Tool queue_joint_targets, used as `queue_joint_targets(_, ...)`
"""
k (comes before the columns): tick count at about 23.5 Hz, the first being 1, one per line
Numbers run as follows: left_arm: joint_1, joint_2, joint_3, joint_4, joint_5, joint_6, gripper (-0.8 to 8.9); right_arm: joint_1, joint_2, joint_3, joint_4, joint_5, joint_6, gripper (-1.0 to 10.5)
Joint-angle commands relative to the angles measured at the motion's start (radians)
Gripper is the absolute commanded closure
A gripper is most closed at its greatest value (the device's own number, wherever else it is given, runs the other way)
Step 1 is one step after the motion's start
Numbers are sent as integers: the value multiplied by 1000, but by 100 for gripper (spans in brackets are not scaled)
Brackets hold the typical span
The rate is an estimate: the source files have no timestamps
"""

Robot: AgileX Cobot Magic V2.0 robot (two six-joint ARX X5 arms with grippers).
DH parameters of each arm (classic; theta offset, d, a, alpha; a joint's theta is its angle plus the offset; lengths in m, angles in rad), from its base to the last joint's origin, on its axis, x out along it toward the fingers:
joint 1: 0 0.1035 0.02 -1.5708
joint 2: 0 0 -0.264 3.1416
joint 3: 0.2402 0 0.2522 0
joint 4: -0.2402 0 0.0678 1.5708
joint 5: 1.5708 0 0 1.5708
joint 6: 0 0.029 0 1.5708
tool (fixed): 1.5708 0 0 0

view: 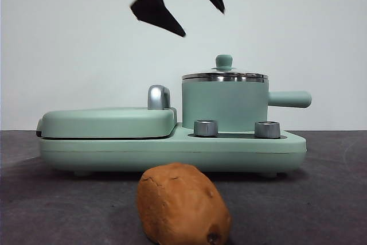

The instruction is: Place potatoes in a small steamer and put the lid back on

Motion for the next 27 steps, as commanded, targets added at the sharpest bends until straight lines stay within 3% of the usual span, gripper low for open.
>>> queue_joint_targets(1, -23, 83, 93, 10, -41, 10, 314, 3, 4, 17, 3, -3, -4, 458)
queue_joint_targets(10, -67, 237, 184, 48, -174, 28, 315, 3, 4, 17, 3, -3, -3, 458)
queue_joint_targets(14, -86, 238, 184, 55, -188, 103, 323, 3, 4, 17, 3, 0, -3, 458)
queue_joint_targets(19, -96, 248, 184, 48, -188, 111, 388, 3, 4, 17, 3, 0, 0, 458)
queue_joint_targets(20, -97, 248, 184, 48, -188, 111, 406, 3, 4, 17, 3, 0, 0, 458)
queue_joint_targets(24, -97, 249, 184, 47, -188, 111, 657, 3, 4, 17, 3, 0, 0, 458)
queue_joint_targets(27, -96, 249, 184, 53, -188, 112, 778, 3, 4, 17, 3, 0, 3, 458)
